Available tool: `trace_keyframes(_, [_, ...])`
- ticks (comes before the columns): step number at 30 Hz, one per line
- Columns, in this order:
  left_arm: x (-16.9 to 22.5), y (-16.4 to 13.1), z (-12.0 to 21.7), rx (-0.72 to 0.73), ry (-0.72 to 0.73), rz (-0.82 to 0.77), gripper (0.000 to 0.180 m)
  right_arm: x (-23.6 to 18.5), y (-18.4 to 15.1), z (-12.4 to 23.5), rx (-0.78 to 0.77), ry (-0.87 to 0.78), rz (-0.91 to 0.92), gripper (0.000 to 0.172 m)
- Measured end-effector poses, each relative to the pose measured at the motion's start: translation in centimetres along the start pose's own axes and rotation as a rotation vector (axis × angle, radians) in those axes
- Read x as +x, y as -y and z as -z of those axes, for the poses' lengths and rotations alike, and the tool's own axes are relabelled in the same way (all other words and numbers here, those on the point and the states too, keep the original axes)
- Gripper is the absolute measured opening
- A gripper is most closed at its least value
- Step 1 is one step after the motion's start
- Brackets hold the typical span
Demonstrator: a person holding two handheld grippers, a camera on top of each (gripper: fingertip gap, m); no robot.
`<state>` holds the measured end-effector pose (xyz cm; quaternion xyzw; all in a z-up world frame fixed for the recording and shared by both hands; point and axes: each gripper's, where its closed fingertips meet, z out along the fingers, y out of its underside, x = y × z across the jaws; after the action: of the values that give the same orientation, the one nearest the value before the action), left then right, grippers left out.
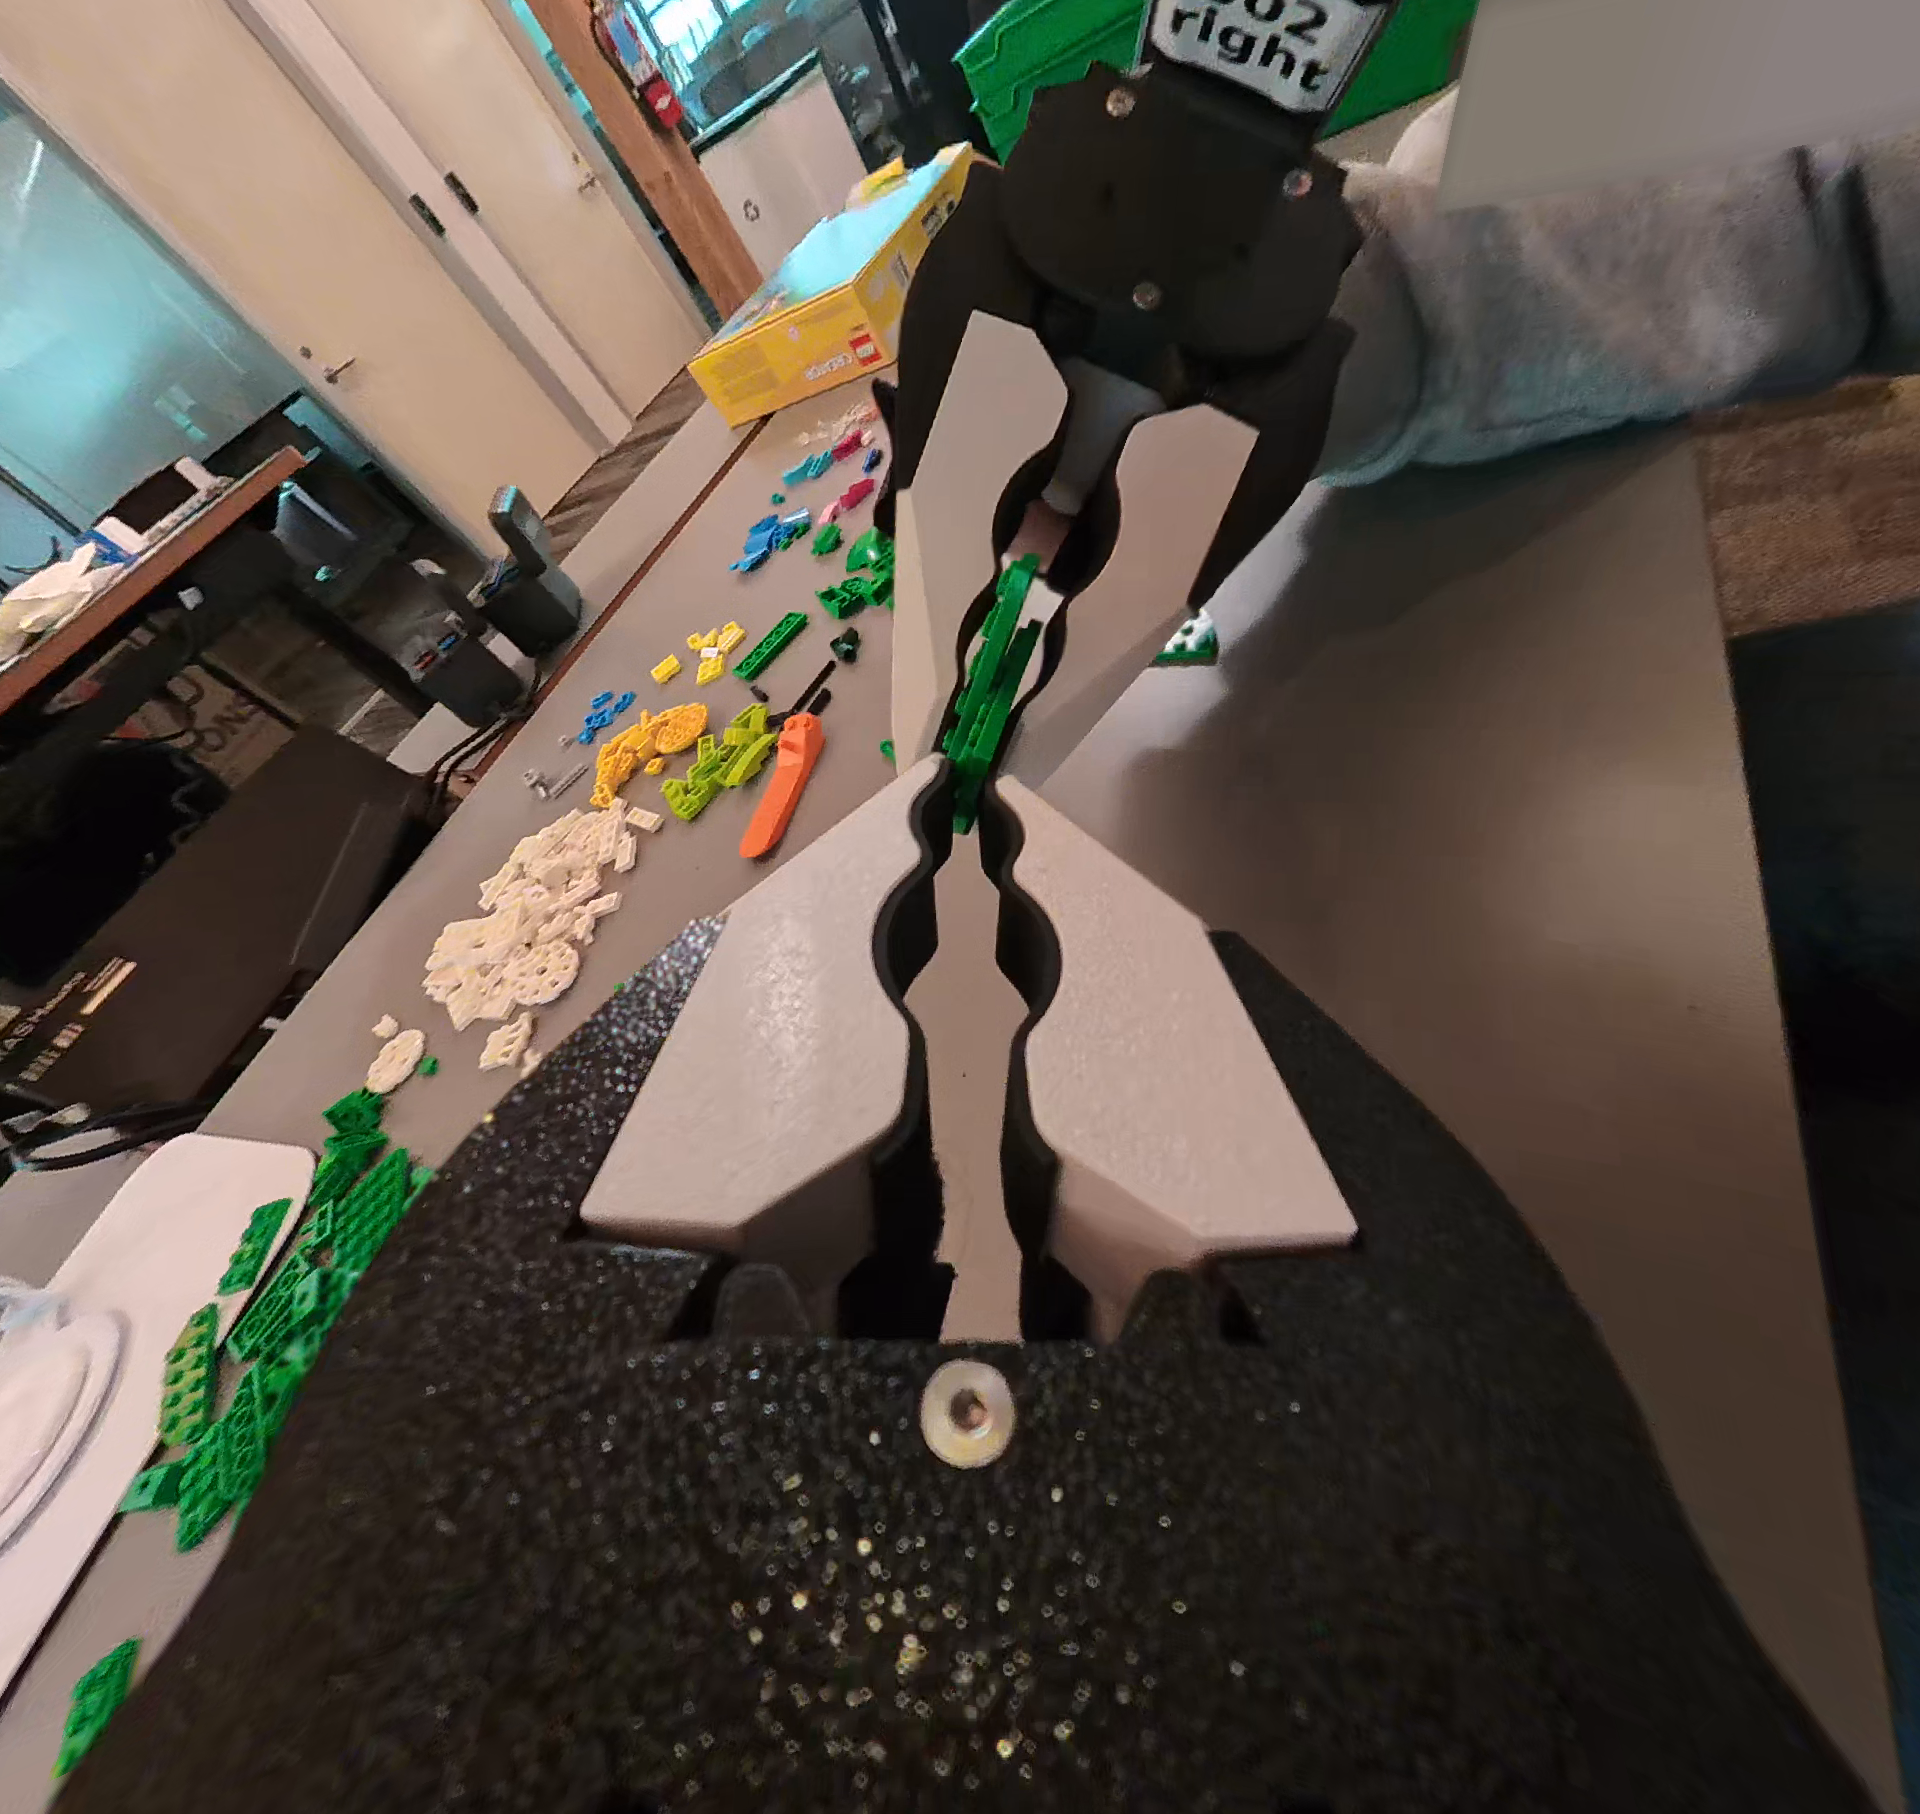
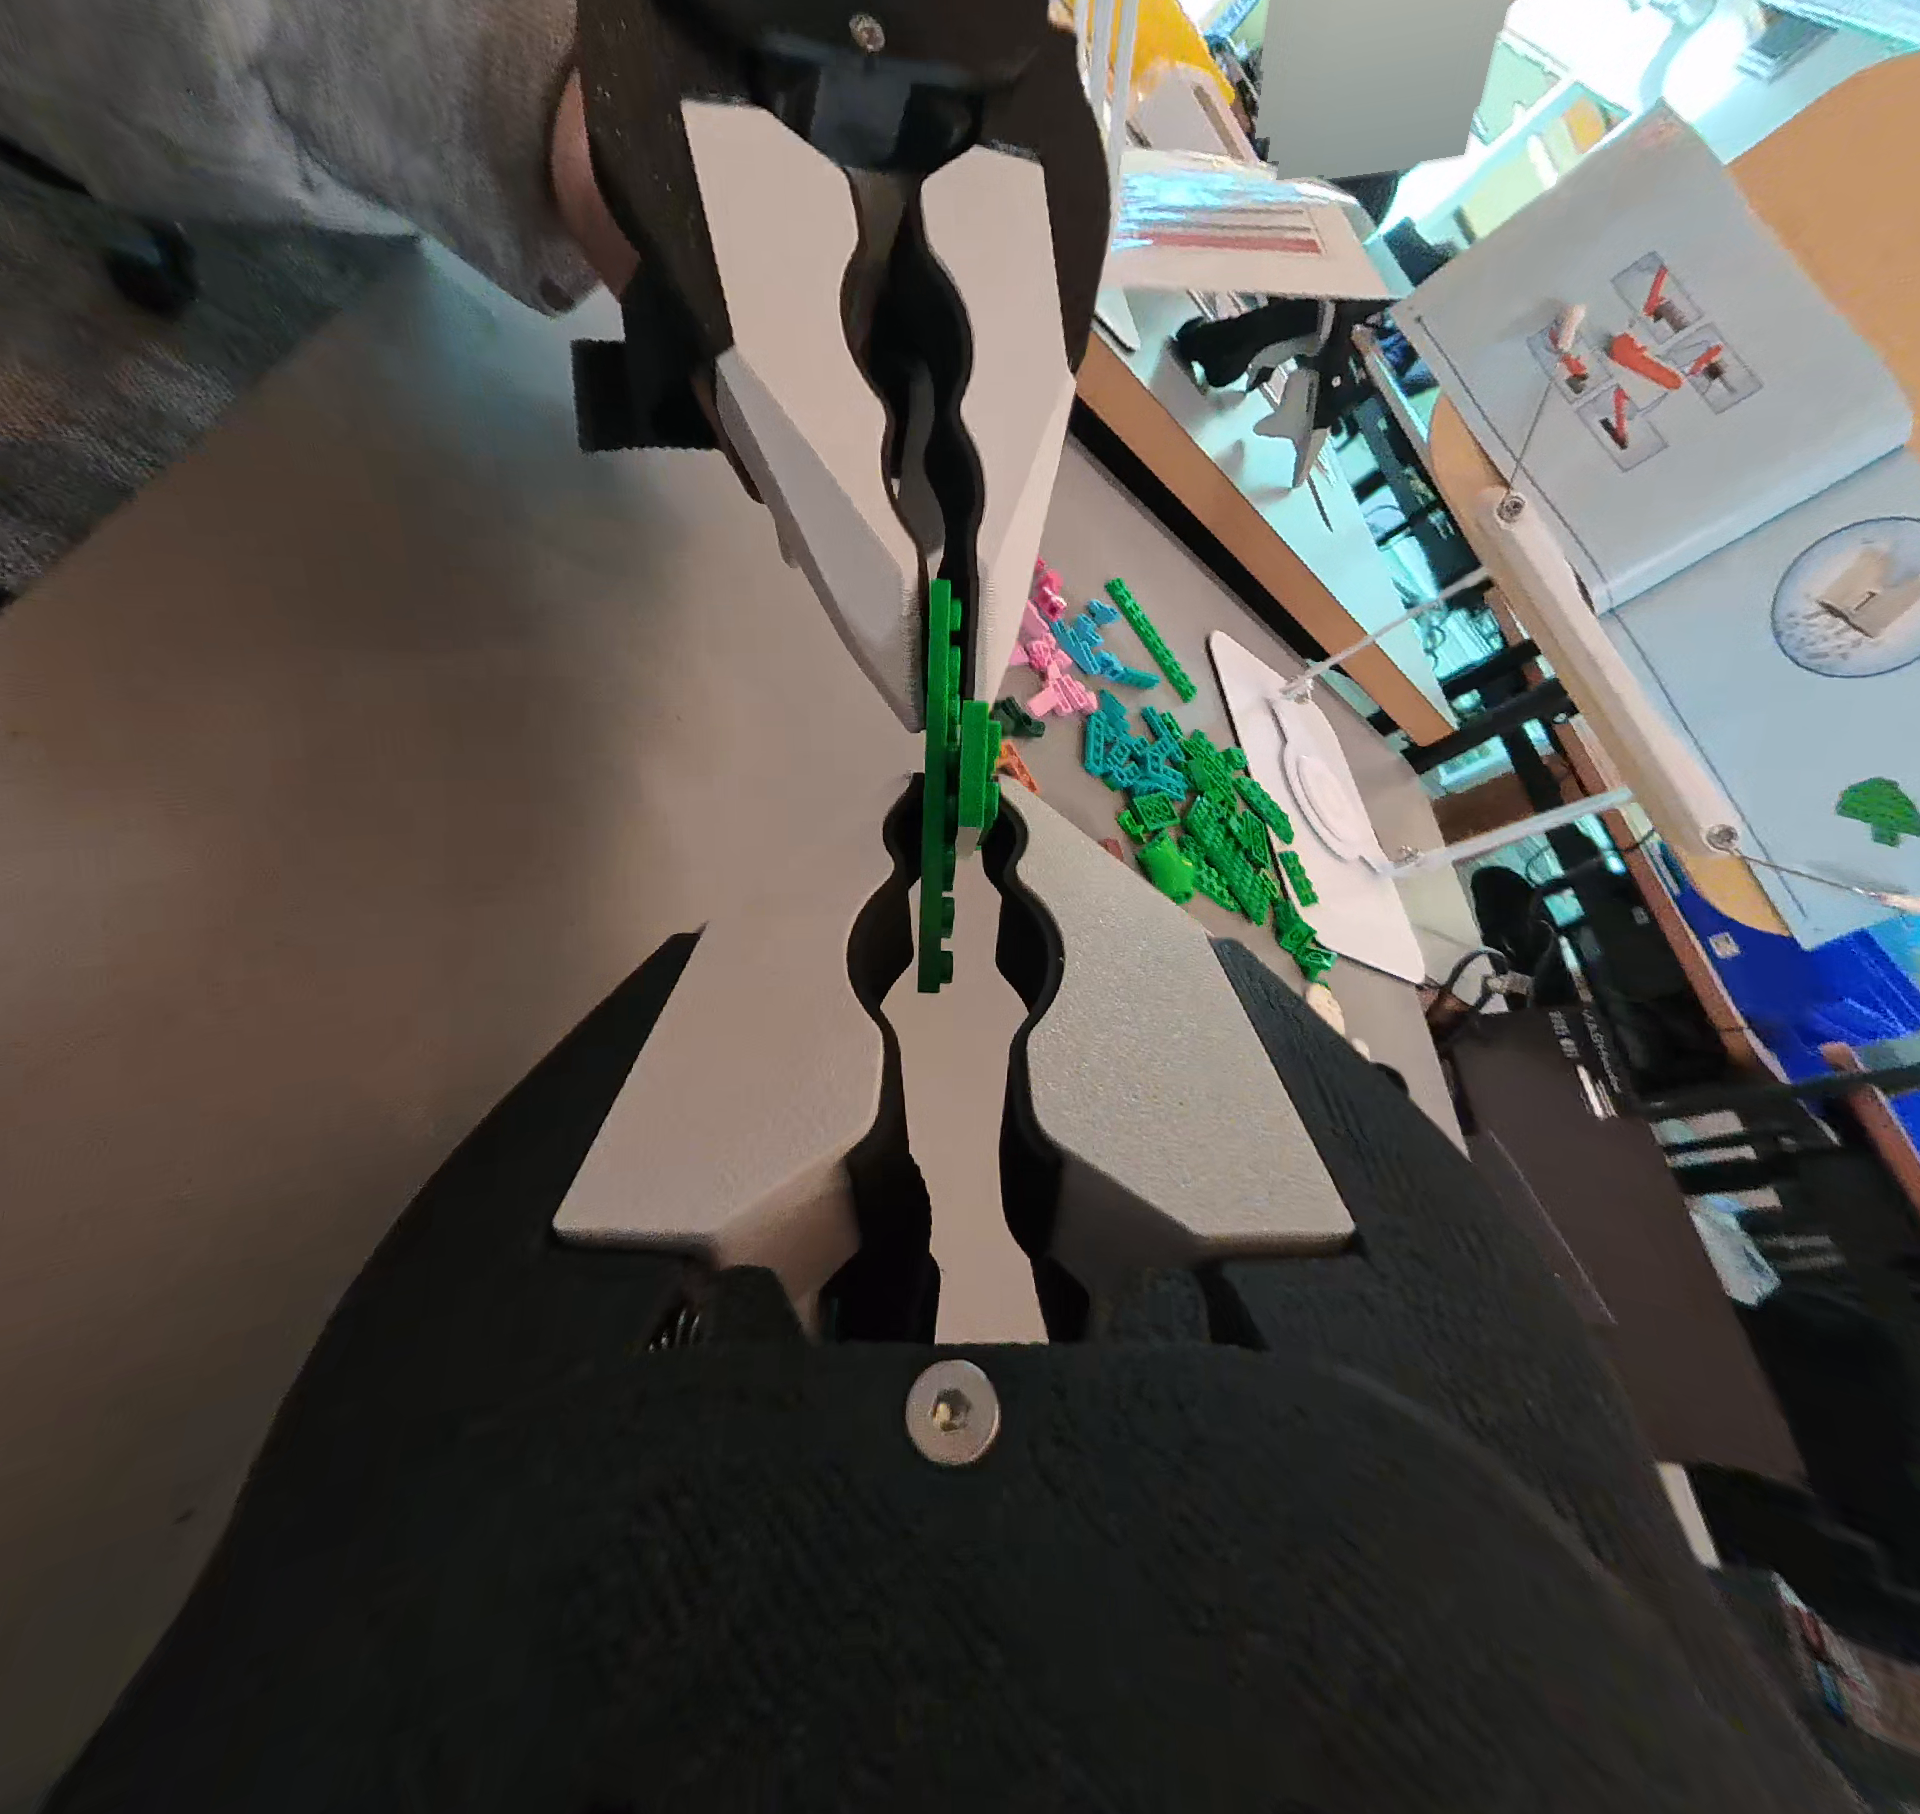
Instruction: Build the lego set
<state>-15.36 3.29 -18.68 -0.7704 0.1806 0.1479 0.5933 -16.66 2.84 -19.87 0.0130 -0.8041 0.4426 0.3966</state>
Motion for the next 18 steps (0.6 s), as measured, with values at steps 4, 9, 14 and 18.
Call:
trace_keyframes(4, [0.3,0.8,0.1,0.059,-0.032,0.051,0.001,0.0,0.6,0.3,0.067,0.027,-0.054,0.008])
trace_keyframes(9, [0.4,1.5,0.3,0.121,-0.079,0.165,0.001,0.0,1.3,0.5,0.136,0.094,-0.208,0.008])
trace_keyframes(14, [-0.5,1.6,0.3,0.172,-0.094,0.356,0.002,0.7,1.2,0.2,0.166,0.114,-0.392,0.008])
trace_keyframes(18, [-1.0,2.5,0.3,0.235,-0.084,0.420,0.005,1.0,2.0,0.5,0.302,0.192,-0.583,0.008])
